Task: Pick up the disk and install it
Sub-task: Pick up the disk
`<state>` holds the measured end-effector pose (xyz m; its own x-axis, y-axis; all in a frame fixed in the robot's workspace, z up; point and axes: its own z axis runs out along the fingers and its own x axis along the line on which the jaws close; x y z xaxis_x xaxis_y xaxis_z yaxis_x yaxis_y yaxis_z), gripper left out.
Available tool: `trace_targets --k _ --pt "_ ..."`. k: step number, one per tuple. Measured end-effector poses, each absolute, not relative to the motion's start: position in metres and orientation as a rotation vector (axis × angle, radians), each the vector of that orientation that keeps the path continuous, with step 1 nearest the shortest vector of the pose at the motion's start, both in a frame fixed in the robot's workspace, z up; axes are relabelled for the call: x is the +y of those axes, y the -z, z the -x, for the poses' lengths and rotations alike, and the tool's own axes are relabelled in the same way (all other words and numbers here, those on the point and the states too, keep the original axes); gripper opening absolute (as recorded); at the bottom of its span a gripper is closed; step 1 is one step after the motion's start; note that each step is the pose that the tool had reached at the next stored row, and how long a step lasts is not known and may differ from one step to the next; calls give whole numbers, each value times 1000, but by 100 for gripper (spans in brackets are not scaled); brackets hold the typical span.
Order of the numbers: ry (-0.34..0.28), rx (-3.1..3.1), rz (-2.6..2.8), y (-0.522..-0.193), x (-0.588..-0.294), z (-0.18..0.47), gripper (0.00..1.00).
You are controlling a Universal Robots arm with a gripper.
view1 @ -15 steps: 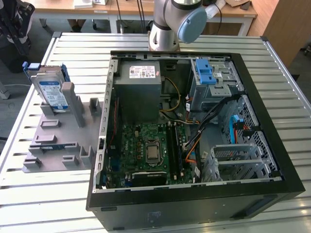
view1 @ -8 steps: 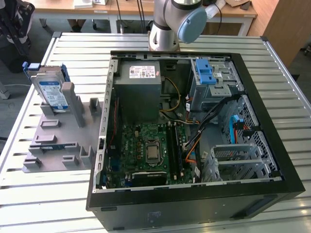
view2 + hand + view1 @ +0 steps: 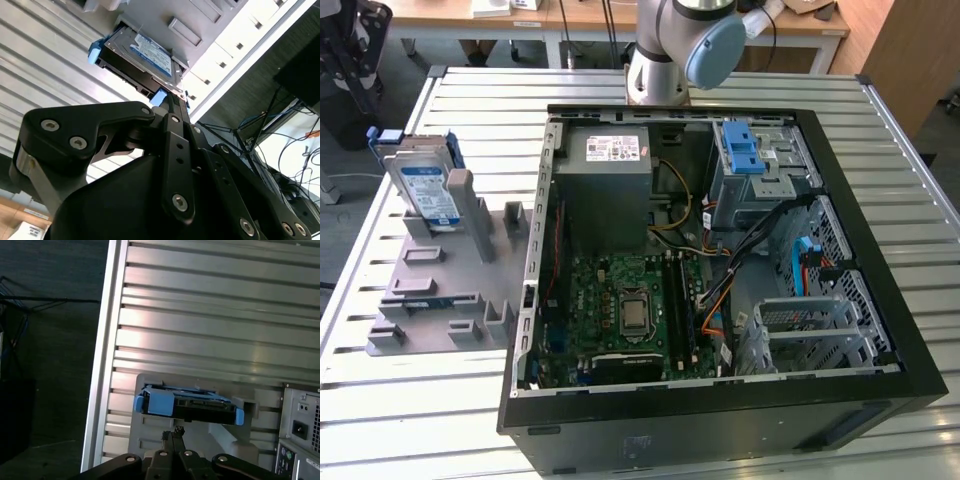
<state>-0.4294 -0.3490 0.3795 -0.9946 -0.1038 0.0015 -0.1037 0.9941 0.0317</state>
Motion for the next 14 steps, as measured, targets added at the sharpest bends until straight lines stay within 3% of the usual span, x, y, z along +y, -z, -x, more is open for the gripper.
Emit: trace_targets --k 14 --pt "49 -3110 -403 -379 -349 429 11"
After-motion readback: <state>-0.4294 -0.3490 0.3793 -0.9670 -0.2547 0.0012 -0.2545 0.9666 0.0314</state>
